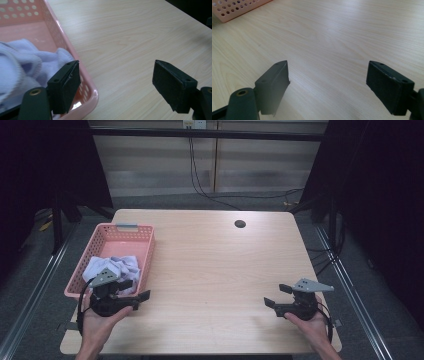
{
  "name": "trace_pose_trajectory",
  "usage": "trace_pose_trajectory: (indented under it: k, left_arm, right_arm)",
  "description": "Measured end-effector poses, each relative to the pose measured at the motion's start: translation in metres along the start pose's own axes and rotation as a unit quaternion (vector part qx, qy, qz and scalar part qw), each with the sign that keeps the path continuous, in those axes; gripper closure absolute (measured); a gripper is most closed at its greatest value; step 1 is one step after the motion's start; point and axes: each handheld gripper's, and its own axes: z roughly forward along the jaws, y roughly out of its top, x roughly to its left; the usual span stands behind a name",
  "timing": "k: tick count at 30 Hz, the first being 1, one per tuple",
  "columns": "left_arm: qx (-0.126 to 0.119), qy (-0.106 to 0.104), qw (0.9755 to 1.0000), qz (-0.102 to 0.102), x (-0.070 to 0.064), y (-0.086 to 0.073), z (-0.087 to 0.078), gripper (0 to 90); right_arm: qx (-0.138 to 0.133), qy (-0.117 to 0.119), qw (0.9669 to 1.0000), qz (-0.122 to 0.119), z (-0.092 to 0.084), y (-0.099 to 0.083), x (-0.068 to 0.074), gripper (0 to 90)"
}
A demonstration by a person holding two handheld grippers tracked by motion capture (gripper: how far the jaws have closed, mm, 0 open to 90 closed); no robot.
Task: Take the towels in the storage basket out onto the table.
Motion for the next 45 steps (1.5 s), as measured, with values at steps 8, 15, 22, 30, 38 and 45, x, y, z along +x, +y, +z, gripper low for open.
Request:
trace_pose_trajectory:
  k: [8, 15, 22, 30, 38, 45]
  left_arm:
    - [0.015, 0.028, 0.9994, -0.015, 0.032, 0.015, -0.013, 20.8]
    - [0.031, 0.049, 0.9981, -0.021, 0.051, 0.023, -0.018, 20.7]
    - [0.051, 0.061, 0.9967, -0.012, 0.065, 0.033, -0.023, 18.7]
    - [0.056, 0.08, 0.9952, -0.011, 0.084, 0.043, -0.026, 17.0]
    - [0.111, 0.071, 0.9912, -0.012, 0.106, 0.039, 0.0, 16.7]
    - [0.161, 0.054, 0.9854, -0.008, 0.107, 0.033, 0.02, 15.9]
  right_arm:
    - [-0.001, -0.004, 1.0, 0.001, 0.0, 0.0, 0.0, 17.6]
    - [0.002, -0.004, 1.0, -0.002, 0.002, 0.001, 0.0, 17.6]
    - [0.003, -0.009, 0.9999, -0.007, 0.003, 0.001, 0.001, 17.9]
    - [0.008, -0.003, 0.9999, -0.006, 0.006, 0.001, 0.003, 17.6]
    - [0.014, 0.005, 0.9999, -0.008, 0.008, 0.001, 0.003, 17.9]
    - [0.017, 0.008, 0.9998, -0.008, 0.009, 0.0, 0.003, 18.0]
